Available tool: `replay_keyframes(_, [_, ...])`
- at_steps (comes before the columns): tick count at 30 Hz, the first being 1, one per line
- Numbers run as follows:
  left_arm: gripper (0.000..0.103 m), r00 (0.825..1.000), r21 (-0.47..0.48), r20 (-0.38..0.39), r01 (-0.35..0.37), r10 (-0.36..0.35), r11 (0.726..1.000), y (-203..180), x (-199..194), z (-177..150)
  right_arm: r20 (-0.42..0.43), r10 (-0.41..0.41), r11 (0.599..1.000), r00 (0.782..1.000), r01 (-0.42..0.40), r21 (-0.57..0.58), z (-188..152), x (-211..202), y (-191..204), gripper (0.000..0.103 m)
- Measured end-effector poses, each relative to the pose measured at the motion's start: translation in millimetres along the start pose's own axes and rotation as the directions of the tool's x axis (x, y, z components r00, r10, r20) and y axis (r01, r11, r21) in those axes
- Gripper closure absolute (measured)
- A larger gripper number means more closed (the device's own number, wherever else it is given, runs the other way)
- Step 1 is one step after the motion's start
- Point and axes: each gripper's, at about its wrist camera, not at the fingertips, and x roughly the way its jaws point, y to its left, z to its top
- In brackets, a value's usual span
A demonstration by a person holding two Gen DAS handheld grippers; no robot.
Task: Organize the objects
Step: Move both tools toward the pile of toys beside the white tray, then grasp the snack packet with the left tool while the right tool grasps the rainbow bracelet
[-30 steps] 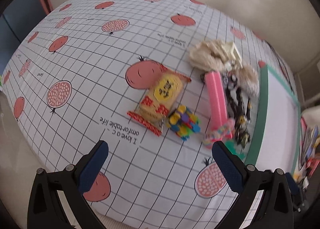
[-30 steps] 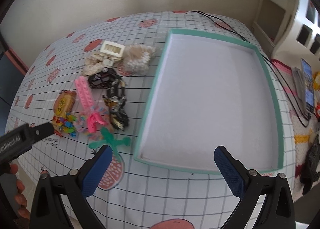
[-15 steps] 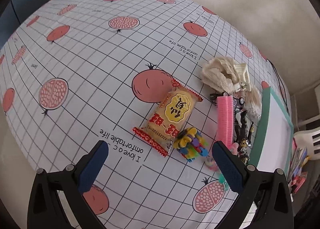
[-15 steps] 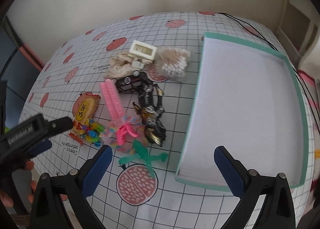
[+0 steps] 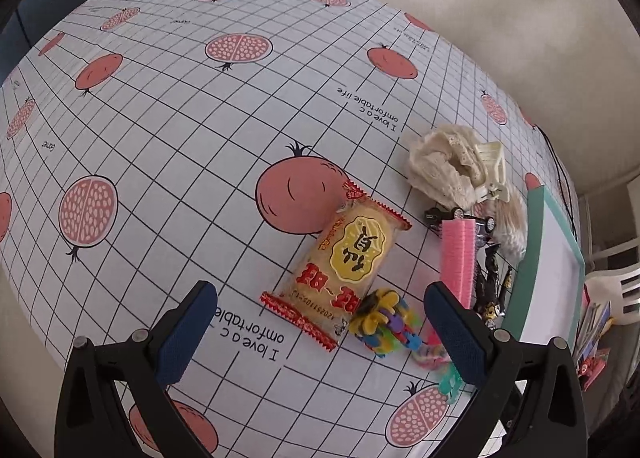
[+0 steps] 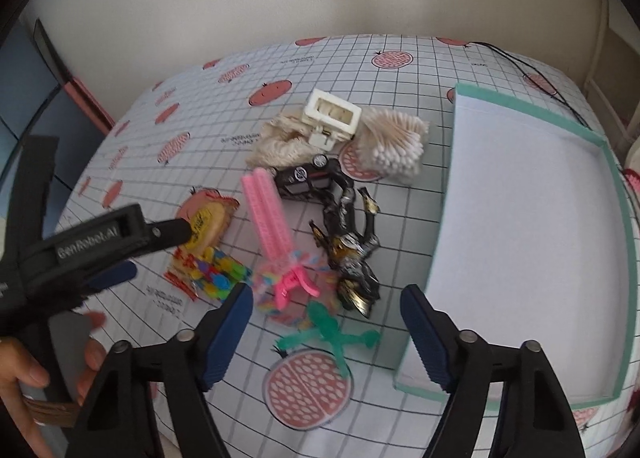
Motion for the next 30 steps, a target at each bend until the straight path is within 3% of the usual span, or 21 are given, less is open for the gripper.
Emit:
replay_keyframes(6, [0.001, 0.999, 0.023, 0.038, -0.016, 0.016, 1.000, -8.6, -3.6, 1.9, -0.005, 0.041, 0.999, 0.999, -0.041, 0.013, 3.8, 6.9, 9.8, 0.040])
replay_keyframes(15, [0.008, 0.999, 0.031, 0.012, -0.041, 0.040, 0.999, -17.7, 9.8, 4.7, -0.024, 0.100, 0.993, 0.995, -0.098, 0.061, 8.8, 21.1, 15.4, 0.053])
replay_keyframes(19, [0.008, 0.999, 0.050, 0.020, -0.040, 0.039, 0.998, -17.6, 10.6, 4.7, -0.038, 0.091, 0.994, 0.995, -0.088, 0.067, 9.4, 26.6, 19.9, 0.060])
replay_keyframes(24, [0.008, 0.999, 0.051, 0.008, -0.041, 0.041, 0.998, -18.9, 15.6, 6.0, -0.061, 0.092, 0.992, 0.994, -0.087, 0.086, 8.9, 32.9, 20.7, 0.080])
replay_keyframes(30, [0.008, 0.998, 0.060, 0.001, -0.062, 0.062, 0.996, -23.1, 21.8, 7.6, -0.054, 0.102, 0.990, 0.993, -0.096, 0.101, 8.2, 28.3, 17.7, 0.086])
